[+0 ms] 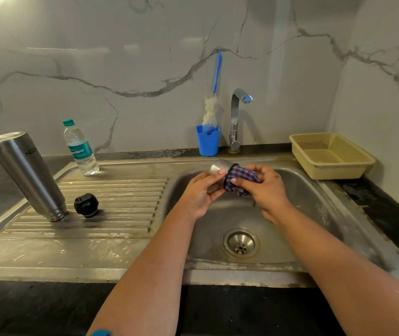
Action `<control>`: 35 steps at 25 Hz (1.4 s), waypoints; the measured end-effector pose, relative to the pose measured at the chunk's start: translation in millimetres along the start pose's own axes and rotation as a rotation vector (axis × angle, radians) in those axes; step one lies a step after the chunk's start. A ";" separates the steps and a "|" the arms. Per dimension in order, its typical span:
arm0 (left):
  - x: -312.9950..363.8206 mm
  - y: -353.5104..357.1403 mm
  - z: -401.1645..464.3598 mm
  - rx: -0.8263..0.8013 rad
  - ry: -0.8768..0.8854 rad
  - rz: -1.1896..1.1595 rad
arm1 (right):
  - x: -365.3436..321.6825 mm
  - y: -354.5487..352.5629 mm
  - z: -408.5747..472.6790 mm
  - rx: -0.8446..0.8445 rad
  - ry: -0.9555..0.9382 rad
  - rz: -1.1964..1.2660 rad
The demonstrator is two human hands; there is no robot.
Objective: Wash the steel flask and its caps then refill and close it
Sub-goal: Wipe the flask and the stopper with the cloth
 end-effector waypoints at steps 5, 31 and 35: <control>-4.0 4.6 -1.9 -0.131 0.040 0.087 | 15.3 18.0 -9.3 -0.158 0.569 0.855; -5.1 -8.1 -6.1 -0.013 -0.162 0.155 | -21.2 -3.8 -9.3 -0.111 -0.644 -0.513; 7.6 -5.0 -8.9 -0.229 0.070 -0.028 | -0.6 15.1 -12.5 -0.092 0.219 0.572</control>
Point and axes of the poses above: each hand's wrist, its own z-axis towards the middle knuckle, its own y-axis out of the palm, x = y × z, the point moved 4 cm from there along z, towards the middle knuckle, and after that the axes turned 6 degrees about -x, right-handed, at the moved point
